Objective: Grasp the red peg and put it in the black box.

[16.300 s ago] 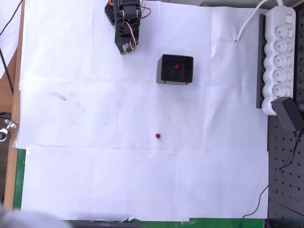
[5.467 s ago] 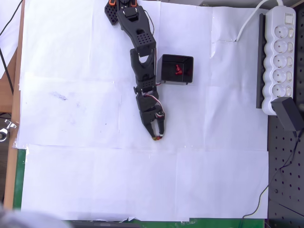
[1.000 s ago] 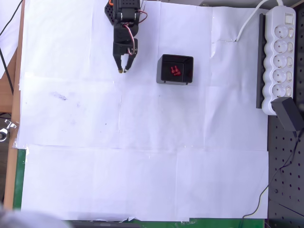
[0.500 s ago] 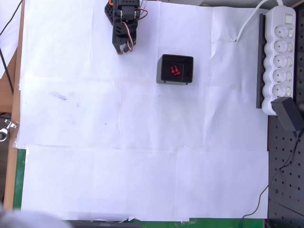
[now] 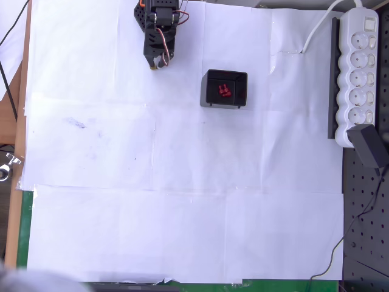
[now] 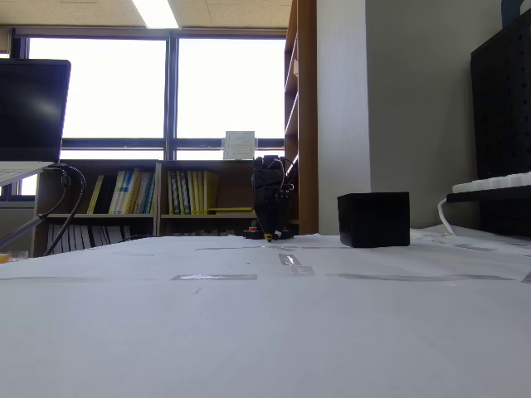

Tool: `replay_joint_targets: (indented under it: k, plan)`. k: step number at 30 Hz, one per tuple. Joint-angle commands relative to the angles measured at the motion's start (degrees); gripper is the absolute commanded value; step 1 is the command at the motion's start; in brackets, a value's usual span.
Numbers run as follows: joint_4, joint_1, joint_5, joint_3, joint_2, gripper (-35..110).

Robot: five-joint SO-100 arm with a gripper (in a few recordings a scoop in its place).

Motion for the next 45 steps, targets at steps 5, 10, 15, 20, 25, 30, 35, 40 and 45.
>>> replay_joint_targets:
  k: [5, 10, 15, 20, 25, 30, 35, 40, 45]
  plan:
    - [5.6, 0.9, 0.2, -4.6, -5.0, 1]
    - [5.6, 0.9, 0.2, -4.6, -5.0, 1]
    - [5.6, 2.4, 0.2, -4.6, -5.0, 1]
    - [5.6, 2.9, 0.2, -4.6, -5.0, 1]
    - [5.6, 2.9, 0.2, -4.6, -5.0, 1]
    - [5.6, 2.9, 0.2, -4.6, -5.0, 1]
    - [5.6, 2.9, 0.2, -4.6, -5.0, 1]
    - [5.6, 2.9, 0.2, -4.6, -5.0, 1]
    - [5.6, 2.9, 0.2, -4.6, -5.0, 1]
